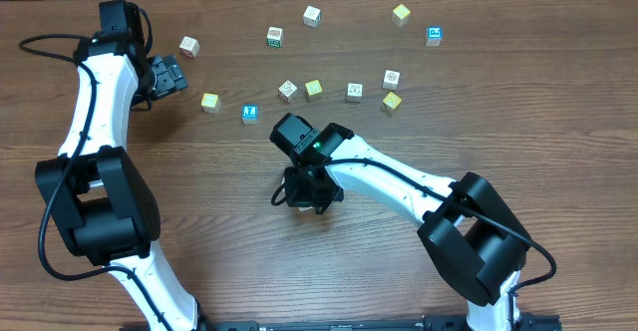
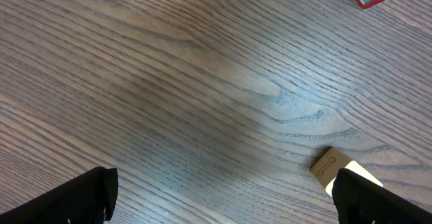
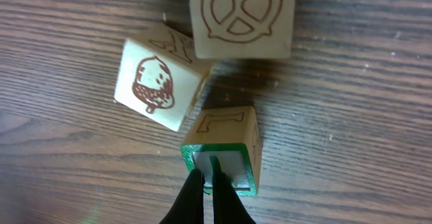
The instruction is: Form a circle
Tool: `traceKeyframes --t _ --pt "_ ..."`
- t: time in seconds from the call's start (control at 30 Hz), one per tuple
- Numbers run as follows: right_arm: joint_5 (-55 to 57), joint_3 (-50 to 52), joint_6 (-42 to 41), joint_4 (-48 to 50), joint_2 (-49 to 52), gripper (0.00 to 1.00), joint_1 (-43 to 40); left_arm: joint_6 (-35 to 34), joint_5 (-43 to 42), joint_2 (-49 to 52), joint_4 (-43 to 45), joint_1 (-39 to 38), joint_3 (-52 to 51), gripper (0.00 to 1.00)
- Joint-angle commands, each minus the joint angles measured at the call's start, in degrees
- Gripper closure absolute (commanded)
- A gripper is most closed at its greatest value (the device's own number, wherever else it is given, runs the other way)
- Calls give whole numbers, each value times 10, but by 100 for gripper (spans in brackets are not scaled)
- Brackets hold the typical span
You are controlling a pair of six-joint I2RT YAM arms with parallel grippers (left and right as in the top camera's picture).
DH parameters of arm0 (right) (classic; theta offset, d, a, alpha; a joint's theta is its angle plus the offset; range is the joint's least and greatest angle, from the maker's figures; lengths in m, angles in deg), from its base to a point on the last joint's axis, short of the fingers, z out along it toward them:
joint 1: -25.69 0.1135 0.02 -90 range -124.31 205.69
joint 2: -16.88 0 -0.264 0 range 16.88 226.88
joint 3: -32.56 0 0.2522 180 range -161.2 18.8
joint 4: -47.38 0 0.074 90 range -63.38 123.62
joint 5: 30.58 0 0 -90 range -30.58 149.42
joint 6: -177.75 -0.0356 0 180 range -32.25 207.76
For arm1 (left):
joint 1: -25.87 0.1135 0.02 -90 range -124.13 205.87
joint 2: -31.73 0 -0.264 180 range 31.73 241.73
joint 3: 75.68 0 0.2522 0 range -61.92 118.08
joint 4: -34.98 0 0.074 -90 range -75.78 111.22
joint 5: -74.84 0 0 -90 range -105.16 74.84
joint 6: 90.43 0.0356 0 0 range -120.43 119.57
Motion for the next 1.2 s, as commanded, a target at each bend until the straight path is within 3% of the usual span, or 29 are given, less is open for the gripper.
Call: traceKeyframes --t 0.0,0.97,1.17 --pt "2 10 -3 6 0 96 -5 5 3 -6 1 -4 -4 0" --pt "8 10 -2 8 0 96 -20 5 3 -6 1 -4 -4 0" --pt "11 10 -2 10 0 87 -21 5 3 -6 1 -4 -4 0"
